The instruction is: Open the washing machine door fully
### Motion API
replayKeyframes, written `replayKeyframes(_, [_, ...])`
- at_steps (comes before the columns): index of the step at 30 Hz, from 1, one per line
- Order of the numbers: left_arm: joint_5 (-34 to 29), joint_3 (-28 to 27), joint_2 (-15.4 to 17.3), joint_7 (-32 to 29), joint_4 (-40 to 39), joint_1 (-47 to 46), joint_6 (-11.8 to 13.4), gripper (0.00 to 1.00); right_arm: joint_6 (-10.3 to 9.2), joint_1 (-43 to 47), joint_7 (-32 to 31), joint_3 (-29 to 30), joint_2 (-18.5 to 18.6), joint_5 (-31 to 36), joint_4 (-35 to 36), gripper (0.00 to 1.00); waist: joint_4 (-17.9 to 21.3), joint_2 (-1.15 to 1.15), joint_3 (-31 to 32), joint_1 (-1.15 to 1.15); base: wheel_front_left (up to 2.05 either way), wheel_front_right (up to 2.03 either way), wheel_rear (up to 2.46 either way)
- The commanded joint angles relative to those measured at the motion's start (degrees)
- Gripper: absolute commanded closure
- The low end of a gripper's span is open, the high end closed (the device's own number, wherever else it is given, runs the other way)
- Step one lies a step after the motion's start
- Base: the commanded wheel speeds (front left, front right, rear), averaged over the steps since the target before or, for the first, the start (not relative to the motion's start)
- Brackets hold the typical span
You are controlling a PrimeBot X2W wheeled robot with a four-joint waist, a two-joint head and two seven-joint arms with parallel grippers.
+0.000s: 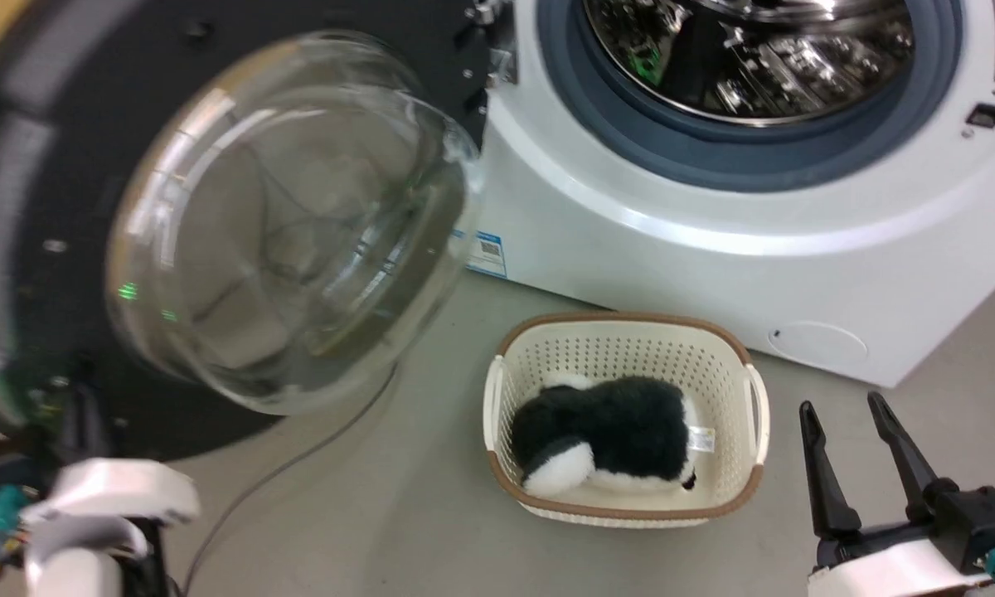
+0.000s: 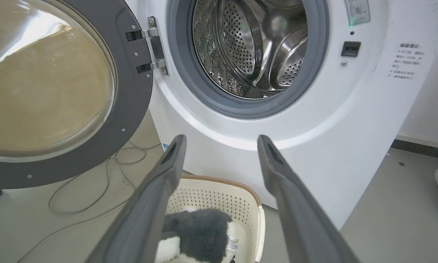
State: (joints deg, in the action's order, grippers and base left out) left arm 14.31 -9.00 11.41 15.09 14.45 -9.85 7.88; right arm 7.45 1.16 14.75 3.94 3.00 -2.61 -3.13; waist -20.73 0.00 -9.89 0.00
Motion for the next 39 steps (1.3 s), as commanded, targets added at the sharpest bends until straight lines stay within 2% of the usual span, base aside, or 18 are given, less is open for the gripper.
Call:
replayKeyframes(1, [0.36, -1.88, 0.59, -0.09, 0.93, -2.0, -0.2, 1.0, 0.03, -1.12, 0.25, -0.05, -0.13, 0.43, 0.12, 0.0, 1.05, 0.0, -1.06, 0.0, 0.0, 0.0, 0.0])
replayKeyframes(11, [0.31, -10.23, 2.88, -0.09, 7.23, -8.83, -1.41, 1.0, 0.03, -2.91, 0.25, 0.26, -0.13, 1.34, 0.26, 0.0, 4.05, 0.0, -3.64, 0.0, 0.0, 0.0, 0.0])
replayKeyframes(20, [0.66, -15.16, 5.03, -0.09, 13.47, -13.47, -2.78, 1.0, 0.03, -3.89, 0.25, 0.04, -0.13, 1.58, 0.27, 0.0, 5.49, 0.0, -4.56, 0.0, 0.0, 0.0, 0.0])
replayKeyframes(27, [-0.35, -18.16, 6.11, -0.09, 16.92, -15.43, -4.82, 1.0, 0.03, -4.08, 0.25, -0.06, -0.13, 1.67, 0.1, 0.0, 6.31, 0.0, -4.52, 0.0, 0.0, 0.0, 0.0])
replayKeyframes(32, [-1.88, -18.42, 5.8, -0.09, 16.81, -14.95, -5.86, 1.0, 0.03, -3.99, 0.25, -0.04, -0.13, 1.17, -0.28, 0.0, 6.86, 0.0, -3.28, 0.0, 0.0, 0.0, 0.0])
replayKeyframes(39, [-4.41, -19.6, 2.68, -0.09, 11.42, -9.77, -7.52, 1.0, 0.03, -2.35, 0.25, 0.7, -0.13, -0.52, -0.36, 0.0, 7.56, 0.0, 0.68, 0.0, 0.0, 0.0, 0.0])
